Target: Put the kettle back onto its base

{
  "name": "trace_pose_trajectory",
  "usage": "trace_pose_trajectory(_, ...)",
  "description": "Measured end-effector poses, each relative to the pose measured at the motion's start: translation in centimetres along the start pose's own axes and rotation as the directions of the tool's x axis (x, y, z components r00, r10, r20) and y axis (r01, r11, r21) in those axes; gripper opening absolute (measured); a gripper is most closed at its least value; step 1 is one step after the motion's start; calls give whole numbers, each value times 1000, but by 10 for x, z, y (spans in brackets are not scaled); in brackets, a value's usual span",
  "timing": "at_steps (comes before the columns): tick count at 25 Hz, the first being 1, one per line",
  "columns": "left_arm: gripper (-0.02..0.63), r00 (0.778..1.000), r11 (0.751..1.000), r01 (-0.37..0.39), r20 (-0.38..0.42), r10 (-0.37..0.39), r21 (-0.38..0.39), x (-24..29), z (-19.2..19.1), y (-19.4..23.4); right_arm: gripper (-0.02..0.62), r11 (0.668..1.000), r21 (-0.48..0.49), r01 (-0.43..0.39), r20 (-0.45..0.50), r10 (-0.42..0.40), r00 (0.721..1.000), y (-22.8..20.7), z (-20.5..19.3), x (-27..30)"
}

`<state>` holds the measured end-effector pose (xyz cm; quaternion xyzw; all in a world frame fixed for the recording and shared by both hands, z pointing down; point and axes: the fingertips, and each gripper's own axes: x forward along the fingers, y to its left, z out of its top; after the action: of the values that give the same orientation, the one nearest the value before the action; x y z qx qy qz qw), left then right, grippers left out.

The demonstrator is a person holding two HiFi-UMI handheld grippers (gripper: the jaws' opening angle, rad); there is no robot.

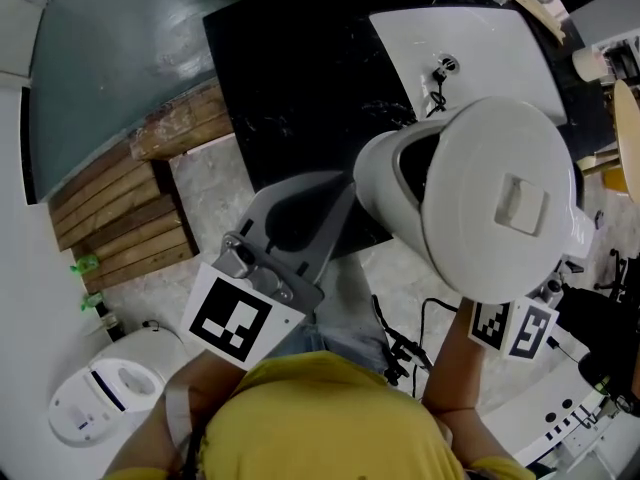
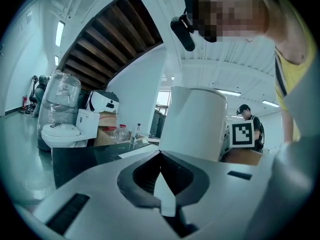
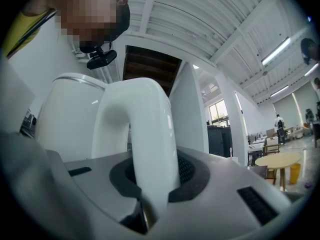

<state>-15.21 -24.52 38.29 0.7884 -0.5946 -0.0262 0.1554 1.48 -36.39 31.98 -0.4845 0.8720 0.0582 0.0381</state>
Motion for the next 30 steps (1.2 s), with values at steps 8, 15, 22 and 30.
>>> trace_pose_trajectory(8,9,1000,1000,-1,-9,1,-9,7,-4,8,67,1000,12,2,-29,-2,1000,-1,-18,9)
trace_pose_trajectory(15,9,1000,1000,-5,-17,4,-22,9,-8,11,67,1000,-4,-7,-43,7,999,4,-27,13)
trace_pose_trajectory(22,9,1000,1000,-6,-21,5,-26,9,-11,10,66,1000,3,-19,-37,19,999,2,-30,11)
trace_pose_trajectory(30,9,1000,999,6,-15,-7,-32,9,-10,2,62,999,2,-41,-56,41,998,0,-39,3)
